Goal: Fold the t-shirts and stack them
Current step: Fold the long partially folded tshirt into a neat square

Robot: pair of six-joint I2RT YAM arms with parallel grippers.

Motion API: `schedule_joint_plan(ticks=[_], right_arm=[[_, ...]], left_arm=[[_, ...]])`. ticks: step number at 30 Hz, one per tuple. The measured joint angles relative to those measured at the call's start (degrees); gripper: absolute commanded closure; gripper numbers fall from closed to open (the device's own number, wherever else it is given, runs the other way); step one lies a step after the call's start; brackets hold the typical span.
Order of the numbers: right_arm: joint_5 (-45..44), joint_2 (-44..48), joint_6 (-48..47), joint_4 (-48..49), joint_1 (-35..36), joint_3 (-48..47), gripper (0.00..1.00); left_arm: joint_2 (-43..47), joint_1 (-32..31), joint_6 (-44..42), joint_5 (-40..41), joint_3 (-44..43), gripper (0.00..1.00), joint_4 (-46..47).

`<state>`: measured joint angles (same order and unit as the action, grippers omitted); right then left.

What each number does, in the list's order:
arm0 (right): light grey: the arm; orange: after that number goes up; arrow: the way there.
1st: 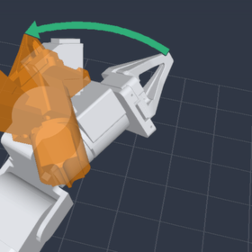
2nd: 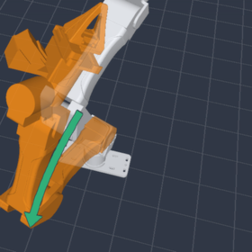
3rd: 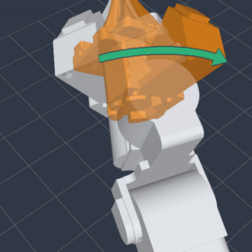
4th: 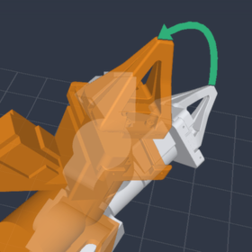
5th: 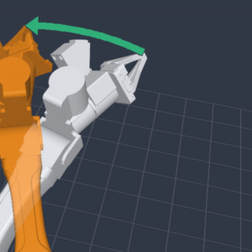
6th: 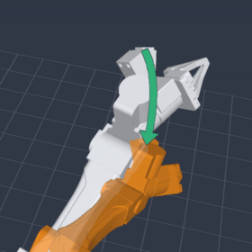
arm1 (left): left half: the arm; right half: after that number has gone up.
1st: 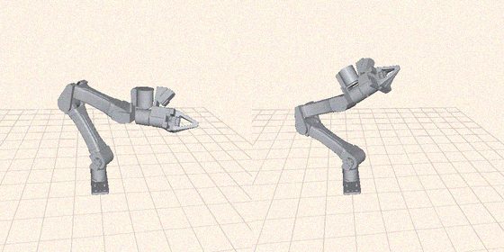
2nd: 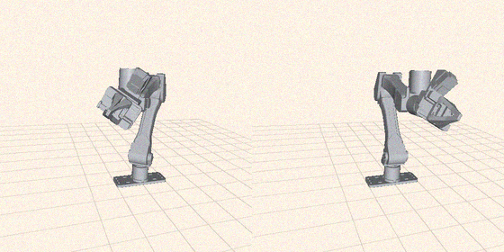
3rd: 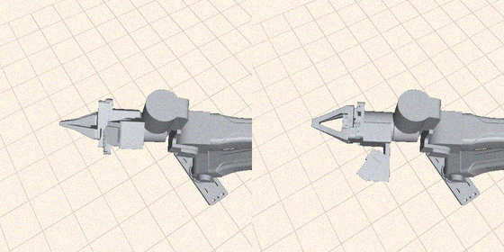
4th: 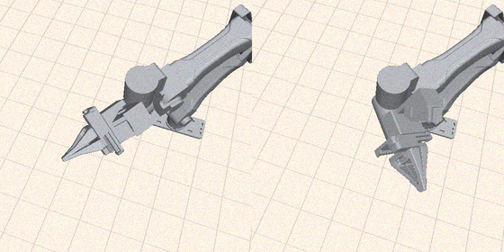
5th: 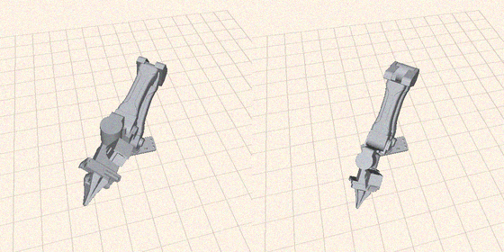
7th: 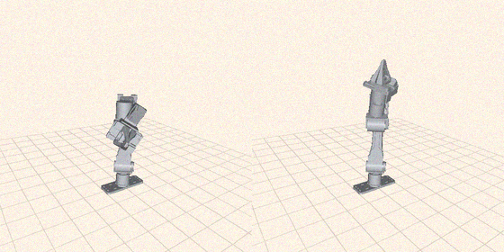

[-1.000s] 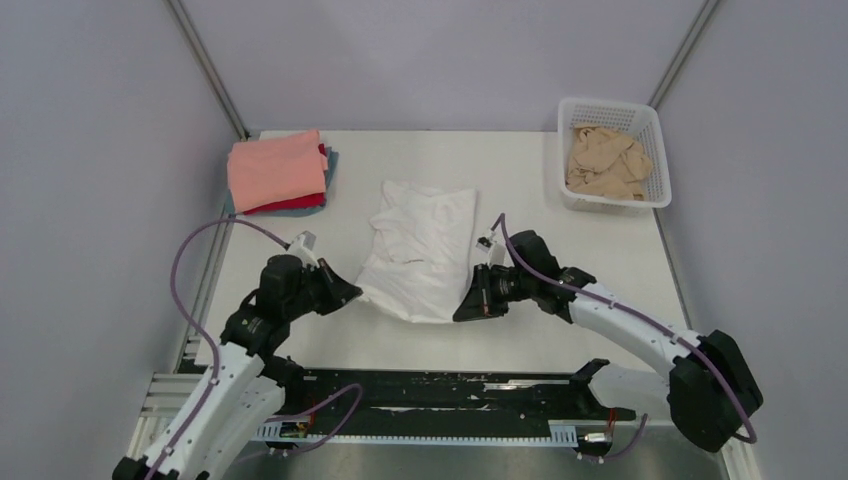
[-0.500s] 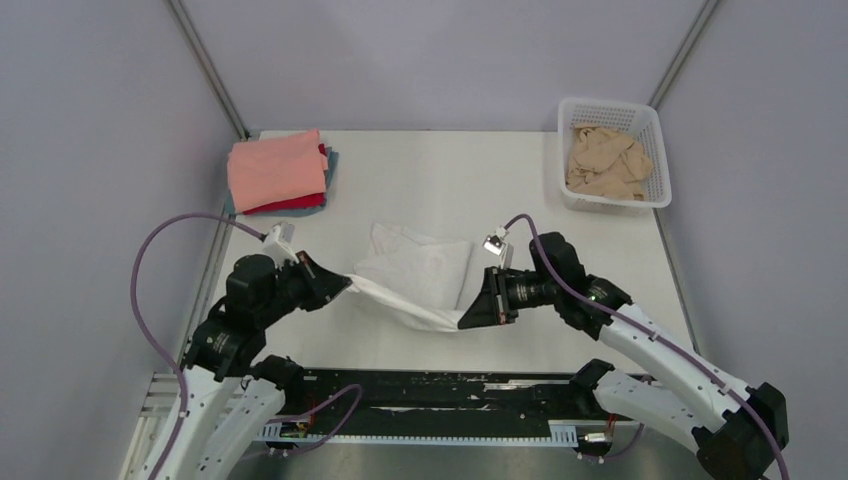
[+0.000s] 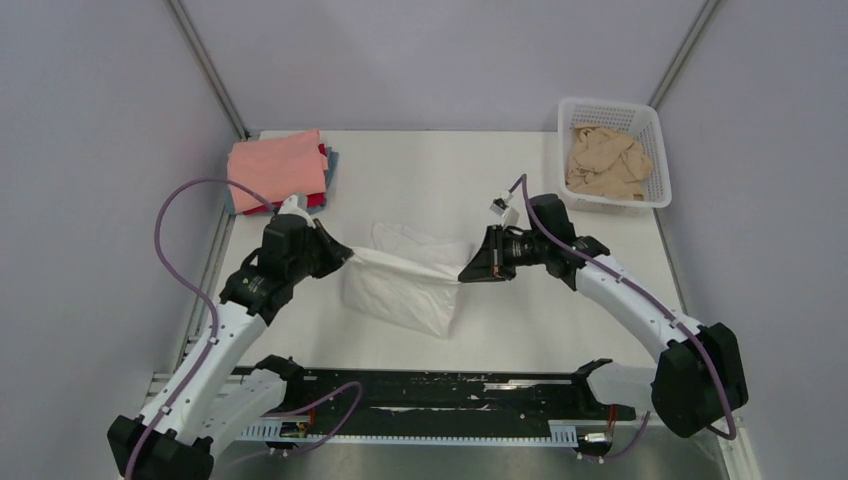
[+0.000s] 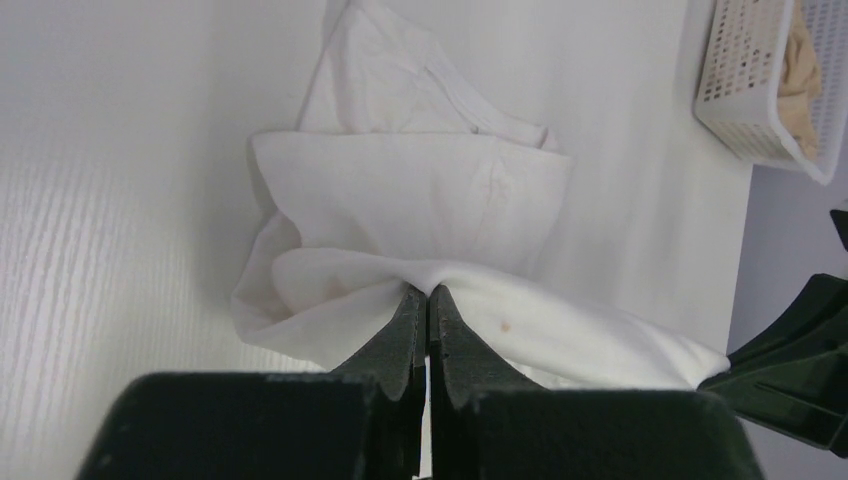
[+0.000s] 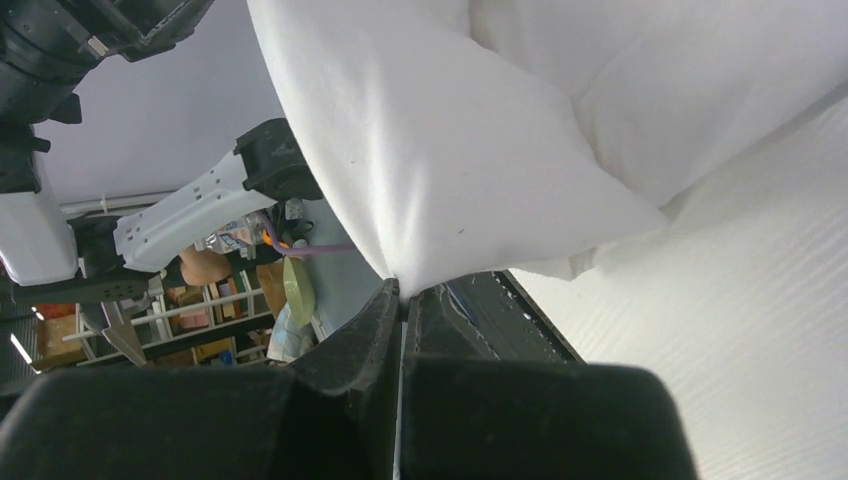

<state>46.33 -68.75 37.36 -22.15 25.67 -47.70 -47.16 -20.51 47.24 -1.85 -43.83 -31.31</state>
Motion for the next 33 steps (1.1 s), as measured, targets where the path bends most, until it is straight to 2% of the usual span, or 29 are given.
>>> schedule_joint_plan(ticks=[9, 16, 28, 30, 31, 32, 33], right_arm=[[3.69, -5.05, 0.79, 5.16, -1.09, -1.60, 1.00], [4.79, -7.41, 1.95, 9.27, -6.23, 0.07, 1.00], [3.52, -21.42, 1.86, 14.25, -10.62, -0.66, 0.99], [2.75, -23.67, 1.84, 14.80, -11.30, -1.60, 0.93], [2.34, -24.72, 1.81, 15.10, -11.61, -2.19, 0.86], [1.95, -25.70, 1.77, 15.37, -11.80, -2.75, 0.73], [1.70, -26.84, 1.60, 15.56, -12.02, -3.58, 0.51]], left_arm=[[-0.94, 1.20, -0.04, 4.09, -1.46, 1.00, 2.29], [-6.73, 1.51, -0.04, 4.22, -2.49, 1.00, 5.51], [-30.45, 2.38, -0.39, 3.50, -10.62, 1.00, 12.72], [-34.05, 2.78, -0.63, 3.04, -11.93, 1.00, 13.40], [-35.93, 3.02, -0.76, 2.62, -12.87, 1.00, 13.62], [-38.10, 3.37, -1.03, 2.10, -14.08, 0.93, 13.81], [-39.80, 3.61, -1.31, 1.92, -15.02, 0.81, 14.05]])
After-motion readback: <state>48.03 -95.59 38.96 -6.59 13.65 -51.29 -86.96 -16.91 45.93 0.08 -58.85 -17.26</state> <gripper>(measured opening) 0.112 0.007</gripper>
